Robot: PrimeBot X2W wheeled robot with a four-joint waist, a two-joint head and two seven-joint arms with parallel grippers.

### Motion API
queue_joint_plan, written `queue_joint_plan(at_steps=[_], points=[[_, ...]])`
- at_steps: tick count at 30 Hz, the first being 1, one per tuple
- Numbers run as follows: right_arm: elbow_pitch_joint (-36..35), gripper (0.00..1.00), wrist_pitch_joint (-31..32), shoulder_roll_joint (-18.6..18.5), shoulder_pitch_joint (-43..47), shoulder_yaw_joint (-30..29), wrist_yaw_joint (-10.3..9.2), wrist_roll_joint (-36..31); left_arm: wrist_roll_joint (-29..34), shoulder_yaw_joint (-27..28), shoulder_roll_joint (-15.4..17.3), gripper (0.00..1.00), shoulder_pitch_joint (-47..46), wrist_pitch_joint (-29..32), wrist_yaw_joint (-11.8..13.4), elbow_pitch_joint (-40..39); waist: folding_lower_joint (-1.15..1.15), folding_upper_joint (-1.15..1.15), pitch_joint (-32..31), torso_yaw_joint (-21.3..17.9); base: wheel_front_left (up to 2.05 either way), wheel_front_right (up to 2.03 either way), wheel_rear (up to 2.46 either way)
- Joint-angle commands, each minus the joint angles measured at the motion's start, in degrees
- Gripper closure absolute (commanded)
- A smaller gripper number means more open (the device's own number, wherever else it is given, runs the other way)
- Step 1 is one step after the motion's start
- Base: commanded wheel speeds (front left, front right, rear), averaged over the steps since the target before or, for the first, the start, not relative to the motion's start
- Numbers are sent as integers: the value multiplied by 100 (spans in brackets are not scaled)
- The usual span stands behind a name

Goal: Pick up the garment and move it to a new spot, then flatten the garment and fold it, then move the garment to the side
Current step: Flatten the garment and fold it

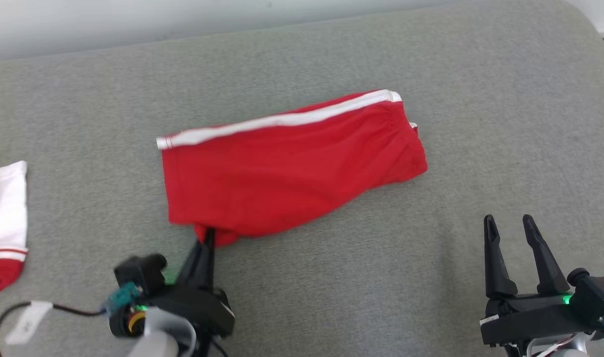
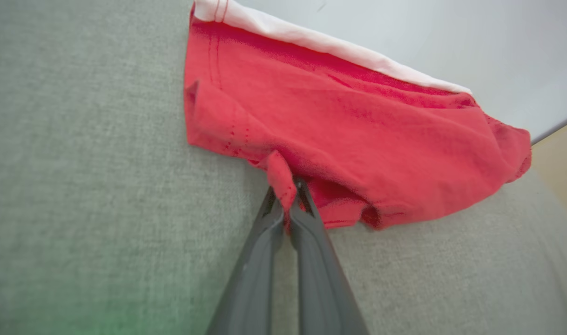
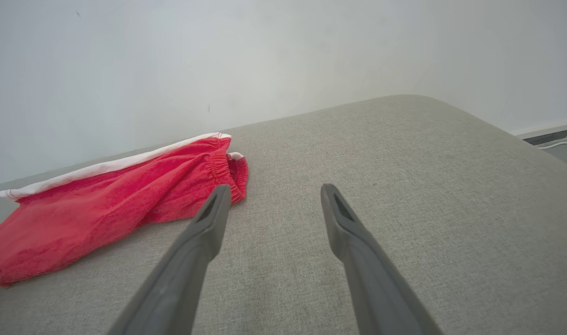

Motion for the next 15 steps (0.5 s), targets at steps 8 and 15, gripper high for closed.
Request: queue_joint_plan(at_steps=[8,15], points=[[-123,0,128,-77,114,-31,-4,-17,-47,41,150,100,891,190,404,-949,0,0,-125,258,0,0,0],[-147,0,251,-58,127,-29,-4,-26,-3,83,299,0,1017,267,560,-1139,0,0,-247,311,0,0,0]])
